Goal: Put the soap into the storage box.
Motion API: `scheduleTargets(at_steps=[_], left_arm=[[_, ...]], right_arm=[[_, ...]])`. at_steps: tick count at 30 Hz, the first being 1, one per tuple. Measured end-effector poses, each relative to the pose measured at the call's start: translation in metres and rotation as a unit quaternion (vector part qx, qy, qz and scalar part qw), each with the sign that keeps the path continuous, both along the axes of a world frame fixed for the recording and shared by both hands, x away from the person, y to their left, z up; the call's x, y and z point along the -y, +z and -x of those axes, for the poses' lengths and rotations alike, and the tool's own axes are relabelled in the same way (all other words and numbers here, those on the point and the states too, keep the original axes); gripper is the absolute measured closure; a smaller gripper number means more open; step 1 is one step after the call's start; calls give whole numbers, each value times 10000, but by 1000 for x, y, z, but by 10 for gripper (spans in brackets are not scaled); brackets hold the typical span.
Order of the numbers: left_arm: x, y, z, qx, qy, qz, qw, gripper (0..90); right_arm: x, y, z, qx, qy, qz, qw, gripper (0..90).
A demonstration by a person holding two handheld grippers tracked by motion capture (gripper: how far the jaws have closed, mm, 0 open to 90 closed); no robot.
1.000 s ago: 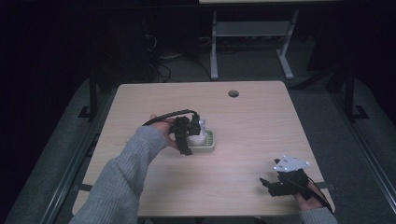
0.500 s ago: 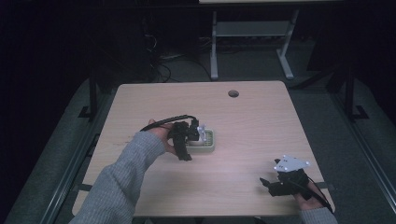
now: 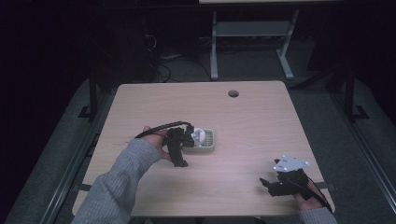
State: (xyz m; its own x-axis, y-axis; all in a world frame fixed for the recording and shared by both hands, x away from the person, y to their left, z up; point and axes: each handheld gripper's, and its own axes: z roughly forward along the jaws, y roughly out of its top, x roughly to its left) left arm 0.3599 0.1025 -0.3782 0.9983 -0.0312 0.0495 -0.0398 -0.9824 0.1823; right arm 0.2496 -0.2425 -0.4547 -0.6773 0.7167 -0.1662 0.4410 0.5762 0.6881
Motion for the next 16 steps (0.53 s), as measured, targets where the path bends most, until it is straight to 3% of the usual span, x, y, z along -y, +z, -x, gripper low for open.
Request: scheduleTargets(at_steps=[9,16], left_arm=[[-5,-4,13,71,-50,-21,10000,231],[-10,-8,25,97,-62,121,9999,231]], right_arm=[[0,-1,0,-17,-7,3,10000,139],[-1,-1,0,-18,-24,13,10000,140]])
